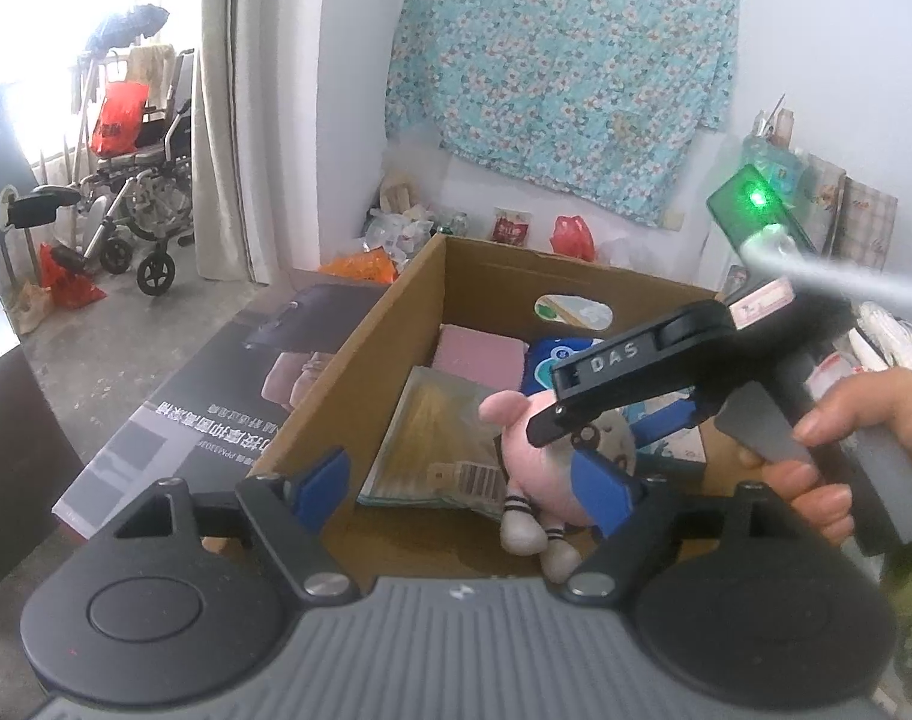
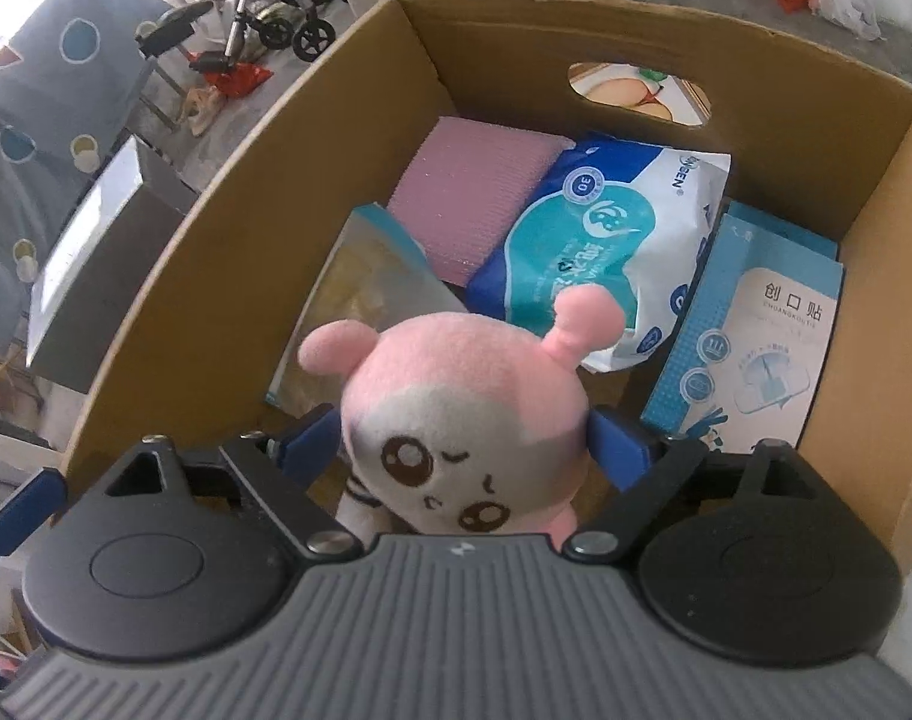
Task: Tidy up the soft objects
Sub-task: 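Lower the plush toy onto the items in the box and open the right tool, then move the open right tool out of the box back to the pile, then move the left tool to the light-blue towel and close on it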
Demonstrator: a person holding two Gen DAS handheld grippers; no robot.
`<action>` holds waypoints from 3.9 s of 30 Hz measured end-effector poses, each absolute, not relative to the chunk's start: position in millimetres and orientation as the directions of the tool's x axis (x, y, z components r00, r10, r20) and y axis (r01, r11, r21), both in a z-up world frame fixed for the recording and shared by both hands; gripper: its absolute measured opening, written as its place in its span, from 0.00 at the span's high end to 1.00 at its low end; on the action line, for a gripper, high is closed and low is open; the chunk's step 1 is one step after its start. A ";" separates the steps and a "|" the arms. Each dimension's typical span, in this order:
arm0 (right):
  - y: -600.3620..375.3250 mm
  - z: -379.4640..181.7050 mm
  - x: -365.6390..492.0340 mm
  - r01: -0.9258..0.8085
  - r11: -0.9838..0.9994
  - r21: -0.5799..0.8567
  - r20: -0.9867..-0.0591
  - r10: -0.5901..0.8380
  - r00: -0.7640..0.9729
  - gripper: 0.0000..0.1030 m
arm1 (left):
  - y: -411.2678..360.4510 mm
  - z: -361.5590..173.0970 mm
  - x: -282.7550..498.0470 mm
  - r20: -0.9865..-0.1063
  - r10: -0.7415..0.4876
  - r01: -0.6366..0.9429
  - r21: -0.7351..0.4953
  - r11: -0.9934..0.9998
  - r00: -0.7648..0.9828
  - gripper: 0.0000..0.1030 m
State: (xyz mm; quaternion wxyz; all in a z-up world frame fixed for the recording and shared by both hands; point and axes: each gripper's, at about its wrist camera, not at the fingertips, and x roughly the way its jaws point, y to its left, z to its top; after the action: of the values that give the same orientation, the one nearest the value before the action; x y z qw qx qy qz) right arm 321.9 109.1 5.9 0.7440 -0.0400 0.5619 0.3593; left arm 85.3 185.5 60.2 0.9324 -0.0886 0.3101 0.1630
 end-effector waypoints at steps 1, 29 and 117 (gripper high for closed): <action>104.2 8.0 322.3 -0.569 0.740 0.359 -0.858 0.502 0.110 0.12 | 184.6 60.6 84.4 -0.606 0.250 -0.358 -0.061 0.932 0.755 0.20; -307.6 127.3 154.2 -0.345 0.708 0.617 -0.408 0.662 0.629 0.01 | -10.6 89.9 36.8 -0.457 -0.284 0.313 -0.014 0.950 0.843 0.05; -416.1 -74.3 186.5 0.012 0.432 0.902 -0.371 0.760 0.533 0.54 | -168.1 -26.3 199.2 -0.760 -0.306 0.196 -0.235 0.952 0.574 0.86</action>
State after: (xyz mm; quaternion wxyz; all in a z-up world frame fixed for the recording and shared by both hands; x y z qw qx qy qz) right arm 186.5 -416.1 -74.3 0.7393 0.4691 0.4116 0.2529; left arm 199.2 -168.1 -26.3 0.8848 -0.0626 0.4394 -0.1417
